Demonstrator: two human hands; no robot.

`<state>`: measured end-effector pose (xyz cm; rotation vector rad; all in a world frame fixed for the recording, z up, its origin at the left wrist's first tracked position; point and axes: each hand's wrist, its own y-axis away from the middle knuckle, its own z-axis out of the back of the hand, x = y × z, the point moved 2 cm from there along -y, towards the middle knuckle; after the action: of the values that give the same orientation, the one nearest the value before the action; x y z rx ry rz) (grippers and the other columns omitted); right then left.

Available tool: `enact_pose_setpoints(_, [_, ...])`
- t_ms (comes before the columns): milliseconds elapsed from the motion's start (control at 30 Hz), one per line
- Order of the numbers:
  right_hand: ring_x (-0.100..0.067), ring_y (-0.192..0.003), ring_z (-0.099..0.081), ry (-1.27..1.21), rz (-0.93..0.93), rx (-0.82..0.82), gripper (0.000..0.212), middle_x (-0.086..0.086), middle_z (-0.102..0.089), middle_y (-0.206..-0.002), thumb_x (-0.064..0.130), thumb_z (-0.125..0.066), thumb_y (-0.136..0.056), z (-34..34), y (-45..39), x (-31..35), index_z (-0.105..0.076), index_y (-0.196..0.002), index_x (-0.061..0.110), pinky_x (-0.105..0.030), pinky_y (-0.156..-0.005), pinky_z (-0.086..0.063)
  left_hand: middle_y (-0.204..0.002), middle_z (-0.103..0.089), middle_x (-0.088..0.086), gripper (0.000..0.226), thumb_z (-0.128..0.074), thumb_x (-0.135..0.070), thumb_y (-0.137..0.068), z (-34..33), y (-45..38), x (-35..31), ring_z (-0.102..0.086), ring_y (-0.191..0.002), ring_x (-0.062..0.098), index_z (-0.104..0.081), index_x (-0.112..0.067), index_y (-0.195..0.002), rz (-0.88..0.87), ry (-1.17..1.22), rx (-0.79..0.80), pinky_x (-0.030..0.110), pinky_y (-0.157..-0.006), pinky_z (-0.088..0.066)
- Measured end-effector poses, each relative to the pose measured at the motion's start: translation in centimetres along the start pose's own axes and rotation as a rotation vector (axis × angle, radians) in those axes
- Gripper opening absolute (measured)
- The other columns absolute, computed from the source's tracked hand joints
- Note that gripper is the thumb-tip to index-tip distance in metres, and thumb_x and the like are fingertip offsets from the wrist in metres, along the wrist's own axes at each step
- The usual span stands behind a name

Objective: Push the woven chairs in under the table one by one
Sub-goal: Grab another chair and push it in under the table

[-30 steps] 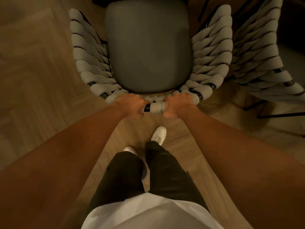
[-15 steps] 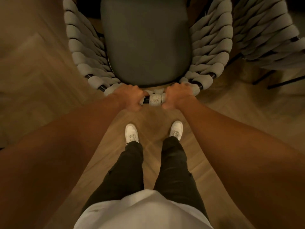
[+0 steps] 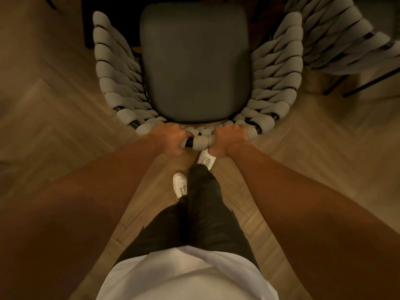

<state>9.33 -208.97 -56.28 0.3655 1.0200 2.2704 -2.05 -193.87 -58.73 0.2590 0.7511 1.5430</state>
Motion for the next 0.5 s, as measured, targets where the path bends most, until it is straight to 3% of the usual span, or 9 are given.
enact_pose_setpoints(133, [-0.027, -0.104, -0.059, -0.029, 0.000, -0.024, 0.041, -0.002, -0.055, -0.094, 0.050, -0.064, -0.079, 3.3, -2.5, 0.5, -0.064, -0.110, 0.023, -0.046, -0.096, -0.042, -0.104, -0.067, -0.004, 0.047, -0.062, -0.037, -0.086, 2.7, -1.7, 3.0, -0.063, -0.089, 0.017, -0.056, -0.035, -0.132, 0.024, -0.032, -0.029, 0.030, -0.071, -0.048])
enact_pose_setpoints(333, [-0.029, -0.114, -0.056, 0.000, -0.015, 0.029, 0.058, -0.004, -0.060, -0.120, 0.058, -0.063, -0.078, 4.8, -5.0, -1.2, -0.060, -0.127, 0.028, -0.048, -0.099, -0.041, -0.083, -0.056, -0.012, 0.041, -0.058, -0.041, -0.083, 4.9, -3.9, 3.5, -0.056, -0.075, 0.013, -0.058, -0.040, -0.123, 0.016, 0.007, 0.025, 0.033, -0.070, -0.054])
enact_pose_setpoints(500, [-0.030, -0.113, -0.055, 0.049, -0.002, 0.067, 0.058, -0.004, -0.061, -0.117, 0.059, -0.061, -0.076, 4.7, -5.7, -1.3, -0.061, -0.125, 0.029, -0.051, -0.100, -0.041, -0.095, -0.067, -0.010, 0.048, -0.057, -0.043, -0.082, 4.8, -3.9, 3.6, -0.063, -0.084, 0.015, -0.053, -0.043, -0.130, 0.035, 0.030, 0.021, 0.034, -0.071, -0.056])
